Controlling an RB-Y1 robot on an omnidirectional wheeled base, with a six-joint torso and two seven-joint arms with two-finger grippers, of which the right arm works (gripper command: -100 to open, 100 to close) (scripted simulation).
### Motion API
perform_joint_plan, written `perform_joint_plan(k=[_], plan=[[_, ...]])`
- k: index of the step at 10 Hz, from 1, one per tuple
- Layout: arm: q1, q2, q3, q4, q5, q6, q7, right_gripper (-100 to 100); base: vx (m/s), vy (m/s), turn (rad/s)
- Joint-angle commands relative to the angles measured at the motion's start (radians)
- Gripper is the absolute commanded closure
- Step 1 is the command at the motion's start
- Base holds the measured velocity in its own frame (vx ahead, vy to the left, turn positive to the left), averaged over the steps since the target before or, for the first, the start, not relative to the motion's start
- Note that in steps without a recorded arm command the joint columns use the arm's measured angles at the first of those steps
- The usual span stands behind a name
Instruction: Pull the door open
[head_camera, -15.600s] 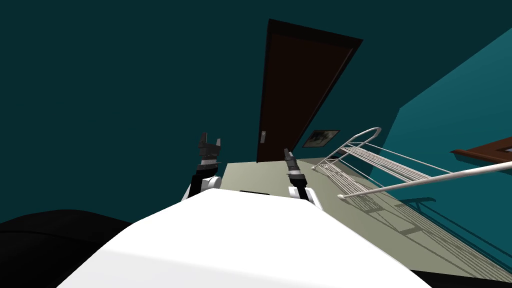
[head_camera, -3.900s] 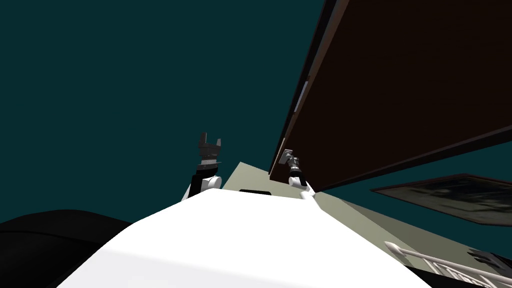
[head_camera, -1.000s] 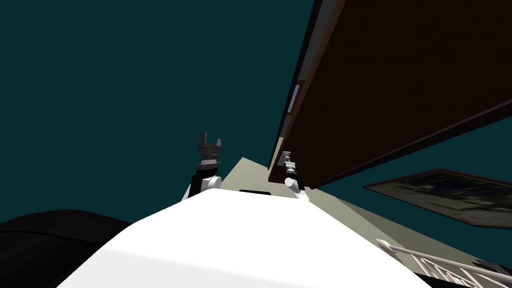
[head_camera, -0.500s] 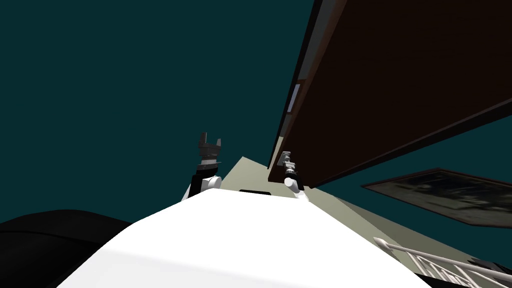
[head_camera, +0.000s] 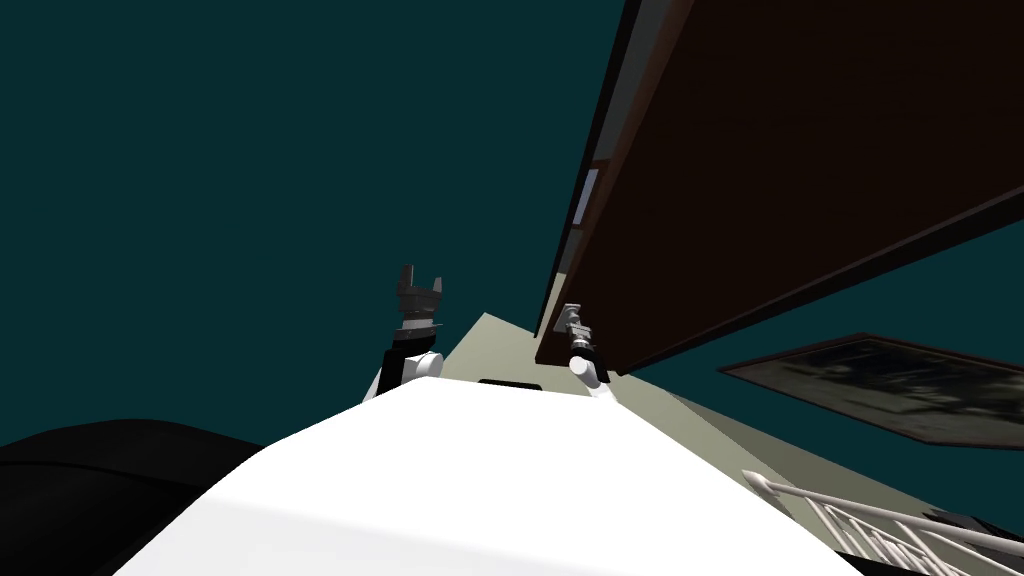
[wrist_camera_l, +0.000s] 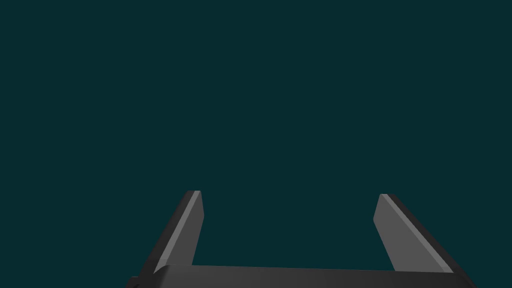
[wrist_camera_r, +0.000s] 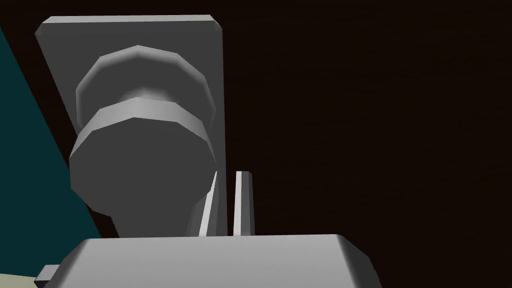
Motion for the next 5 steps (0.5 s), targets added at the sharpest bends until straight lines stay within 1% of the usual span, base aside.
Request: perform_joint_plan(k=[1, 2, 3, 4, 5], plan=[[-0.008, -0.010, -0.017, -0.009, -0.018, 0.039, 0.007, -100, 0.023, 0.003, -0.146], [-0.010, -0.014, -0.023, -0.011, -0.024, 0.052, 0.009, -100, 0.027, 0.044, -0.115], [-0.013, -0.017, -0.029, -0.014, -0.031, 0.066, 0.011, -100, 0.027, 0.052, -0.058], [-0.013, -0.017, -0.029, -0.014, -0.031, 0.066, 0.011, -100, 0.013, 0.038, 0.002], [-0.018, -0.025, -0.042, -0.021, -0.044, 0.094, 0.016, -100, 0.006, 0.041, -0.049]])
